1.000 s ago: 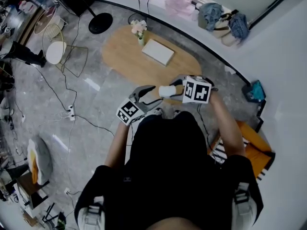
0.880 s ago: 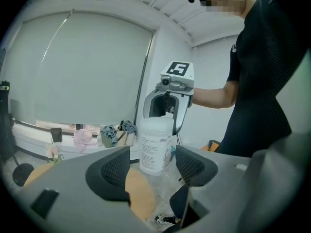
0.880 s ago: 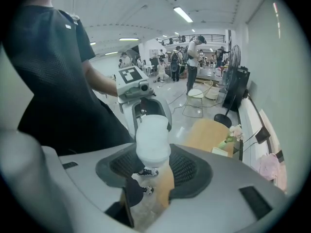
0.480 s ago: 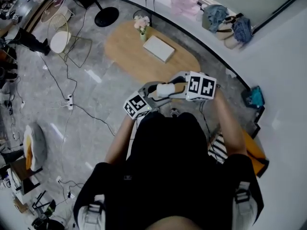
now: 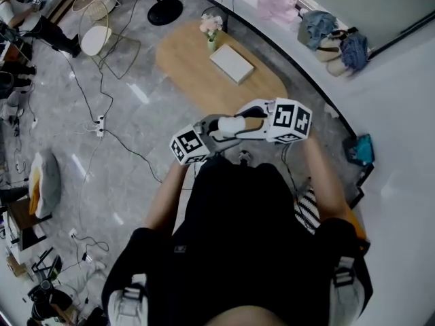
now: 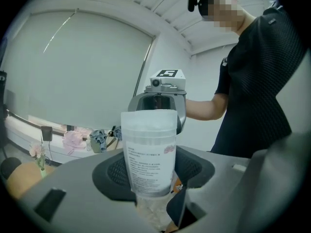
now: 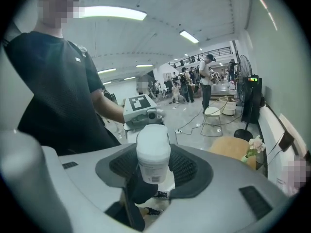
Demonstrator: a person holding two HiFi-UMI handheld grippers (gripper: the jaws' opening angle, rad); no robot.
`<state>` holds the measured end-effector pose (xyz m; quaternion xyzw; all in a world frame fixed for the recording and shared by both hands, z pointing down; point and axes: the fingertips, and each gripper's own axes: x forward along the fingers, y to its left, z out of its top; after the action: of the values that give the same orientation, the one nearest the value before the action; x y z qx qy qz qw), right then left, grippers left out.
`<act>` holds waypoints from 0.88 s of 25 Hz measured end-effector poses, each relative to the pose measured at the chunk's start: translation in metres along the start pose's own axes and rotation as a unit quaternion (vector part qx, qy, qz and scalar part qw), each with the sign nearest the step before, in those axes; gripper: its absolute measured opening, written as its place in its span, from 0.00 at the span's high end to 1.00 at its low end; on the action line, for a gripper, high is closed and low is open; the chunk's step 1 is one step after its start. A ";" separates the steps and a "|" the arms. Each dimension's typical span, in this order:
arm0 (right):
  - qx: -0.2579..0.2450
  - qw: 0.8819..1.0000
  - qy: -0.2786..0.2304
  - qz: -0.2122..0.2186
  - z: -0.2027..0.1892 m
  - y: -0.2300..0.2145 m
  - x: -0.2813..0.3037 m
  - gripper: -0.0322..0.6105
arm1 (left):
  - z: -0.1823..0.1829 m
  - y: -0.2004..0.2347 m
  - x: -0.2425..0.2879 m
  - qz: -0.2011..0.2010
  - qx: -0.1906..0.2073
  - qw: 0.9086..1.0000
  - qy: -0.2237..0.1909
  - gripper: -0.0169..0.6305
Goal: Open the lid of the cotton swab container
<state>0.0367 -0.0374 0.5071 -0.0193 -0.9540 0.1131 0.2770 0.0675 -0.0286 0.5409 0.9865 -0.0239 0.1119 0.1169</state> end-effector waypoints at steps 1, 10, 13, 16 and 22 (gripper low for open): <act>0.001 1.000 -0.014 0.001 0.002 0.000 -0.001 0.65 | 0.001 0.000 0.001 0.003 0.001 1.000 0.000 0.62; -0.011 0.996 -0.085 -0.011 0.003 0.005 -0.023 0.63 | -0.003 -0.005 0.025 0.019 0.008 1.000 0.017 0.62; -0.027 0.996 -0.081 -0.017 0.003 0.006 -0.029 0.63 | -0.002 -0.007 0.032 0.022 0.007 1.000 0.018 0.62; -0.033 0.998 -0.058 -0.011 -0.004 0.013 -0.030 0.64 | -0.005 -0.009 0.037 0.030 0.007 0.999 0.029 0.62; -0.064 0.998 -0.024 -0.012 -0.011 0.019 -0.027 0.63 | -0.012 -0.012 0.042 0.037 0.006 0.998 0.047 0.62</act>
<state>0.0649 -0.0192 0.4978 -0.0234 -0.9657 0.0488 0.2539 0.1062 -0.0147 0.5592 0.9793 -0.0547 0.1622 0.1082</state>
